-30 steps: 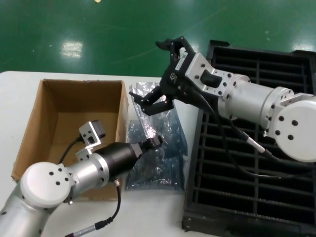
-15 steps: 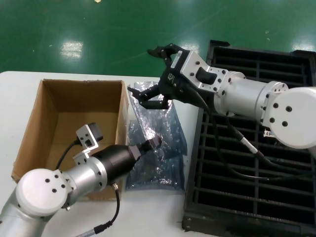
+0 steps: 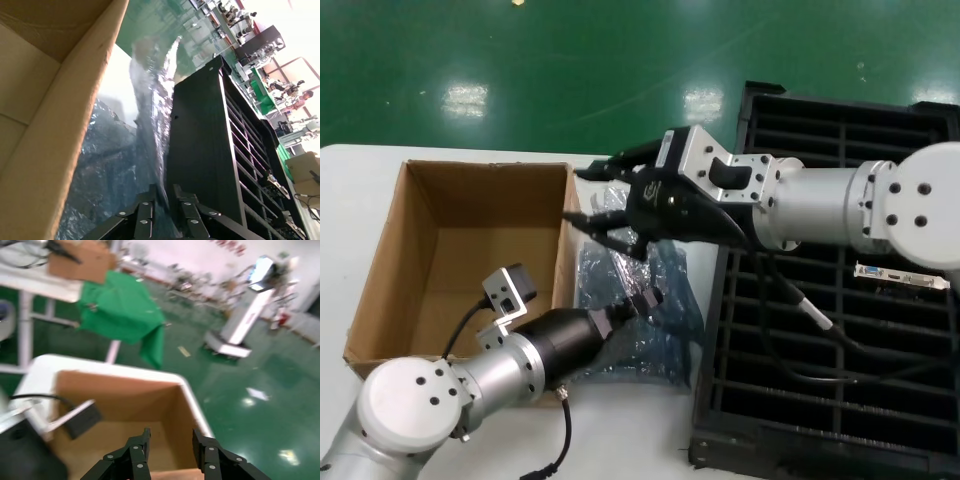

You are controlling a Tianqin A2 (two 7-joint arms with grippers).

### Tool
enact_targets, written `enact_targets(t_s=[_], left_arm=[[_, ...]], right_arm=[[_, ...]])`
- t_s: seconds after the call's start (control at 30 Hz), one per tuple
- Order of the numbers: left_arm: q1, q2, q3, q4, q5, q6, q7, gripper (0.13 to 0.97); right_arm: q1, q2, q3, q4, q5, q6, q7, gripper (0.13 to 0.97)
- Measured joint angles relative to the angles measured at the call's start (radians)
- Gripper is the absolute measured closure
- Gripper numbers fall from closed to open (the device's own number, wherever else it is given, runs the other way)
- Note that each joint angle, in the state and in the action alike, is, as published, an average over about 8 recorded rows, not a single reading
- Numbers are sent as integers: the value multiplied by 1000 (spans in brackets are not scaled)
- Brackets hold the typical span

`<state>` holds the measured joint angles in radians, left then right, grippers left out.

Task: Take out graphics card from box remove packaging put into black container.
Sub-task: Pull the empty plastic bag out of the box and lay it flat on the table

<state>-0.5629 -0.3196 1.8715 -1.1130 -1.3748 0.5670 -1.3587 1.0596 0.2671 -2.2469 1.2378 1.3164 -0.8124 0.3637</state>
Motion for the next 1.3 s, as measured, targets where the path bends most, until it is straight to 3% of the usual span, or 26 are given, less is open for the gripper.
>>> enact_targets(t_s=[0.17, 0.2, 0.47, 0.6, 0.77, 0.97, 1.17, 1.3], left_arm=[[2, 9, -9, 20, -42, 1, 49, 876], [2, 10, -10, 24, -52, 0, 60, 860], [8, 3, -19, 19, -98, -14, 117, 724], [19, -7, -21, -22, -99, -34, 138, 662], [35, -18, -22, -92, -88, -60, 165, 526], [48, -22, -21, -160, -45, -79, 172, 402], [53, -16, -26, -189, 22, -80, 153, 274], [61, -9, -40, -208, 75, -74, 141, 274]], right_arm=[[35, 11, -19, -1, -5, -127, 9, 764], [44, 13, -26, -2, -12, -153, 14, 764], [88, 19, -61, -12, -119, -259, 61, 729], [75, 10, -38, -15, -190, -208, 81, 691], [28, -6, 24, -9, -276, -95, 108, 628], [-61, -21, 153, 49, -351, 68, 140, 524], [-158, -31, 288, 124, -370, 201, 139, 418], [-218, -32, 360, 167, -358, 261, 121, 329]])
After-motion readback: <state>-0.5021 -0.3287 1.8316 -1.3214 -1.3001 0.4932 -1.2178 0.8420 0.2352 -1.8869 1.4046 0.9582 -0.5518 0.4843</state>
